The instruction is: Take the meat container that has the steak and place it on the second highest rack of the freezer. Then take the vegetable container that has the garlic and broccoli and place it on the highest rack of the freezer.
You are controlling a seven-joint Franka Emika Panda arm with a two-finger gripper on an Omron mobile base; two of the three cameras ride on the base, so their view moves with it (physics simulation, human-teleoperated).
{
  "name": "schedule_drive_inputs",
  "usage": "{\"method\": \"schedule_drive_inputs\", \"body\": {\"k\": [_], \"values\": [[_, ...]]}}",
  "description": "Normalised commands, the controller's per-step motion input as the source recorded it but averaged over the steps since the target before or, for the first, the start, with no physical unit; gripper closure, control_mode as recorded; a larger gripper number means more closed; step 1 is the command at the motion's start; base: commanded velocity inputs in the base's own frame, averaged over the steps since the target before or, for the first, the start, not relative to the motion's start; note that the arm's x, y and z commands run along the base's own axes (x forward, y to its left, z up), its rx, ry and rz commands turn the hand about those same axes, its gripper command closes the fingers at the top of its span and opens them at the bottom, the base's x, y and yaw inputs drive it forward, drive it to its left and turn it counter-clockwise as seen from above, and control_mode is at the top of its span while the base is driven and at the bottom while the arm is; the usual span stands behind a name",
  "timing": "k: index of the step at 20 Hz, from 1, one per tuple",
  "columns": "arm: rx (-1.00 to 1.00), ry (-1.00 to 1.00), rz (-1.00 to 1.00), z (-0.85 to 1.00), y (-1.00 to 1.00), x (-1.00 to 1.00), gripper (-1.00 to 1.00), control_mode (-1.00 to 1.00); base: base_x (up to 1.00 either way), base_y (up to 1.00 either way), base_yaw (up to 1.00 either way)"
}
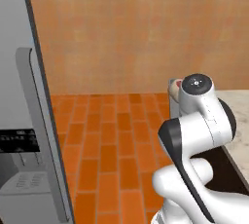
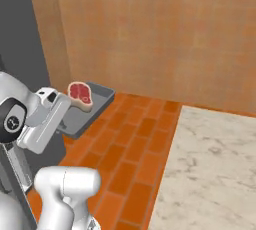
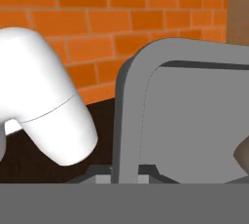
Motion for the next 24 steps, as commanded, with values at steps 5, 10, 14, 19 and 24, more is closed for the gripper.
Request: {"method": "schedule_drive_inputs", "body": {"k": [5, 10, 14, 19, 24], "values": [[0.00, 0.00, 0.00, 0.00, 0.00, 0.00, 1.00, 1.00, 1.00, -0.01, 0.00], [0.00, 0.00, 0.00, 0.00, 0.00, 0.00, 1.00, 1.00, 0.99, 0.00, 0.22], [0.00, 0.00, 0.00, 0.00, 0.00, 0.00, 1.00, 1.00, 0.93, 0.00, 0.49], [0.00, 0.00, 0.00, 0.00, 0.00, 0.00, 1.00, 1.00, 0.46, 0.03, 0.73], [0.00, 0.00, 0.00, 0.00, 0.00, 0.00, 1.00, 1.00, 0.24, -0.10, 0.71]]}}
